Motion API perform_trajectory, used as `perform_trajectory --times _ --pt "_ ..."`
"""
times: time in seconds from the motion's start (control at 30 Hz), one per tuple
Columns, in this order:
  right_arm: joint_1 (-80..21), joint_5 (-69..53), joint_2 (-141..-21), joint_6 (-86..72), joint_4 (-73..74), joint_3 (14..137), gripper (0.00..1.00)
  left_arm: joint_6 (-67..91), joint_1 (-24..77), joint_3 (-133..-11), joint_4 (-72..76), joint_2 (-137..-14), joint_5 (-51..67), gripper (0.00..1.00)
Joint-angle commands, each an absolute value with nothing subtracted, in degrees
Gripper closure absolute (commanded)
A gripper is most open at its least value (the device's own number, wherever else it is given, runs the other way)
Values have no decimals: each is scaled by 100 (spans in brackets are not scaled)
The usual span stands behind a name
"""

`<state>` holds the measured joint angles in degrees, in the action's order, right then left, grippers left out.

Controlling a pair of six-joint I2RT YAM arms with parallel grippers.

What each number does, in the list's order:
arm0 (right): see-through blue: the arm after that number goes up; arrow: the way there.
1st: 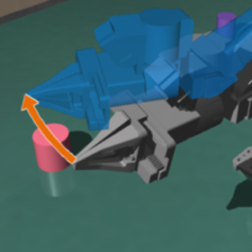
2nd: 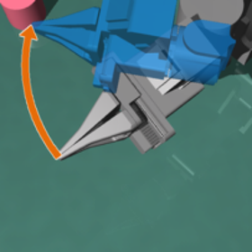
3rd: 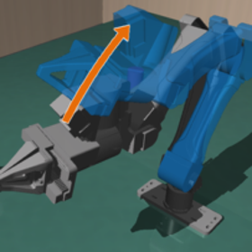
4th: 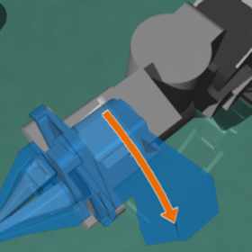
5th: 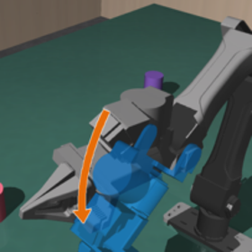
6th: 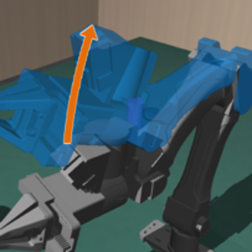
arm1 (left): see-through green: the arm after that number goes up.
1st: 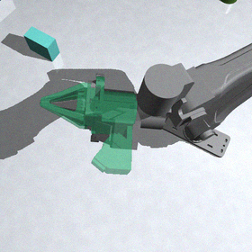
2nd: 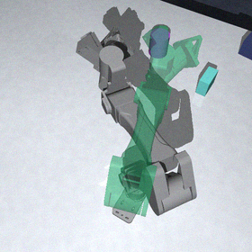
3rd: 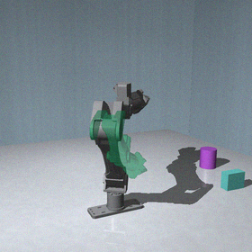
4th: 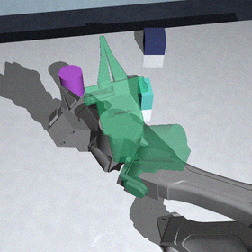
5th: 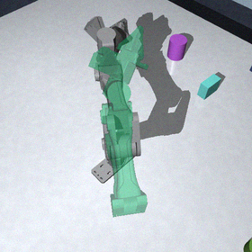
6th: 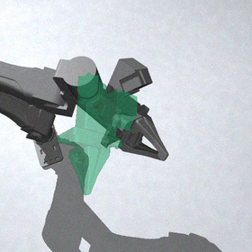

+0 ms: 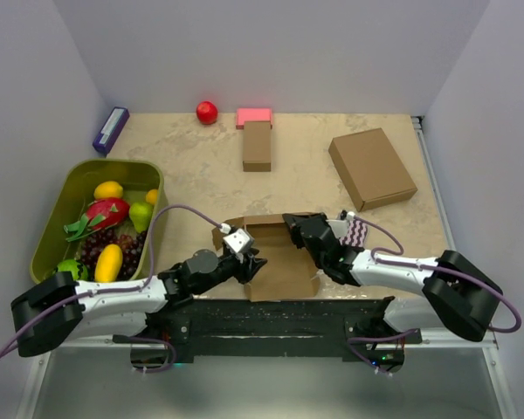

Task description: Fold the paper box

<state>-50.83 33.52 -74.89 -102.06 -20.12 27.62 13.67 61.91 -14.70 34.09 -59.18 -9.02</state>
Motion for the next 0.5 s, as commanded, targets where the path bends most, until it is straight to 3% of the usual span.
perform_trajectory --times 0.0,0.2,0.47 --pt "-5080 3691 -7322 -10257 -1995 2672 85 2134 6223 -1319 3279 -6283 -807 58" --pt "-5080 3823 -7172 -10257 -1837 2672 86 2986 6223 -1082 3067 -6346 -1335 62" --pt "-5080 3876 -7119 -10310 -1758 2610 86 3428 6223 -905 3199 -6784 -1213 65"
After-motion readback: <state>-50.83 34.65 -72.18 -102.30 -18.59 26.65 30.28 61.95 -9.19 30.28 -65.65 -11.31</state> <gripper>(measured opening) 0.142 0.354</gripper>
